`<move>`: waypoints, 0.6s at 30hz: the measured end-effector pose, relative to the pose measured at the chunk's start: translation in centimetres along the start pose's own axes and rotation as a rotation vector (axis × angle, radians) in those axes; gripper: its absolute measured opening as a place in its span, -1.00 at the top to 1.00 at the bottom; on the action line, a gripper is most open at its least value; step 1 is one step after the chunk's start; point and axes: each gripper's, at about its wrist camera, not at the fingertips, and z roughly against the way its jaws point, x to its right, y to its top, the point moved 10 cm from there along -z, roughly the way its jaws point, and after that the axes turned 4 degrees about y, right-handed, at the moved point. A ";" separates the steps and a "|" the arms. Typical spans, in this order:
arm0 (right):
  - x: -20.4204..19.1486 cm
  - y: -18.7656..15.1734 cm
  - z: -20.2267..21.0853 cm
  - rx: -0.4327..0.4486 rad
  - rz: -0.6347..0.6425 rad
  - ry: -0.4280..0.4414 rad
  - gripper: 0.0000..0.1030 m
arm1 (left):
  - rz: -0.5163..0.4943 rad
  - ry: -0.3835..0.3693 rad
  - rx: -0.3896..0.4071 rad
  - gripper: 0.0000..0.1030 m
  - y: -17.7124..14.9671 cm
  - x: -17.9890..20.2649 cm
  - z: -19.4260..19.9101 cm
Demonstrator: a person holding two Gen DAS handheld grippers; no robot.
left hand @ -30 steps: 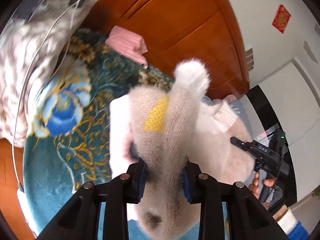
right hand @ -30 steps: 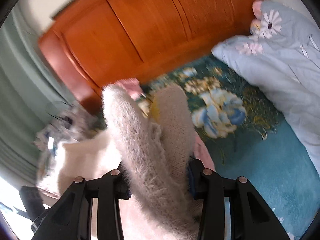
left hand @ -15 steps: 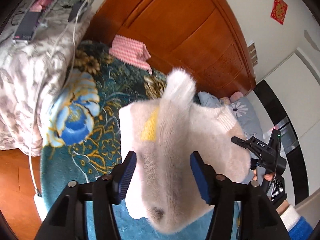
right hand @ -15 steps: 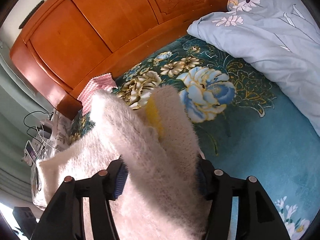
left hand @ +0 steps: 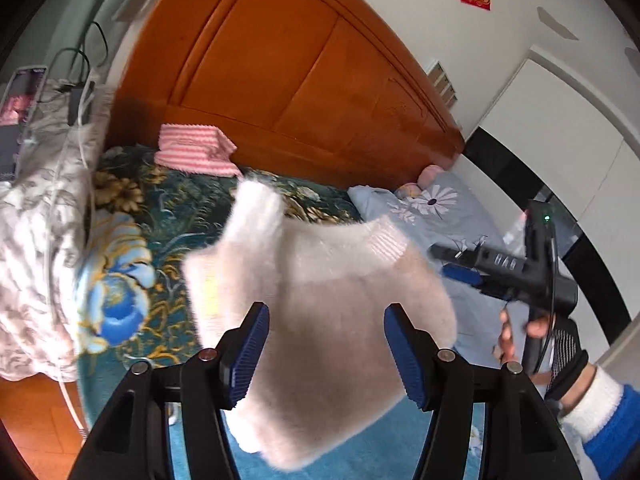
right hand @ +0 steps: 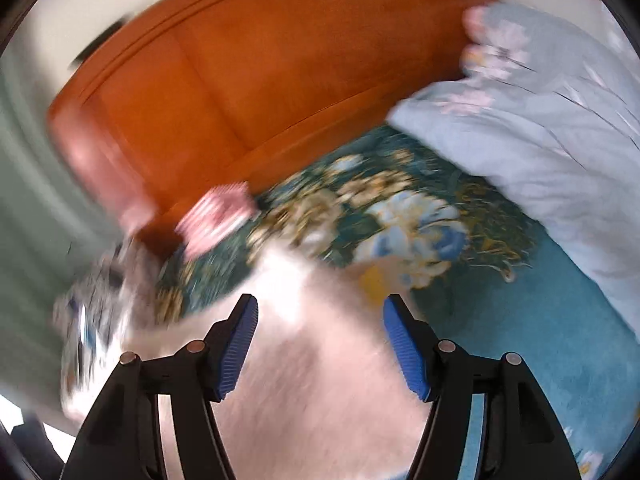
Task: Fold clothes
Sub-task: 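Lower the folded sweater onto the dark garment stack and open both grippers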
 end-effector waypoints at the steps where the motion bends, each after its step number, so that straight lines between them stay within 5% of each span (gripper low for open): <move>1: -1.1 -0.9 -0.4 -0.031 0.052 0.009 -0.29 | 0.015 0.001 -0.005 -0.24 -0.1 -0.4 -0.5; 5: -2.1 -3.0 -3.1 -0.115 0.141 -0.030 -0.29 | 0.074 0.003 -0.023 -0.24 -0.6 -2.1 -2.6; 13: 0.6 -2.8 -7.3 -0.127 0.062 -0.107 -0.31 | 0.154 0.009 -0.054 -0.24 -1.4 -4.4 -5.3; 18: -0.2 -2.9 -7.1 -0.102 0.066 -0.117 -0.54 | 0.120 0.000 -0.075 -0.24 -1.5 -4.0 -4.5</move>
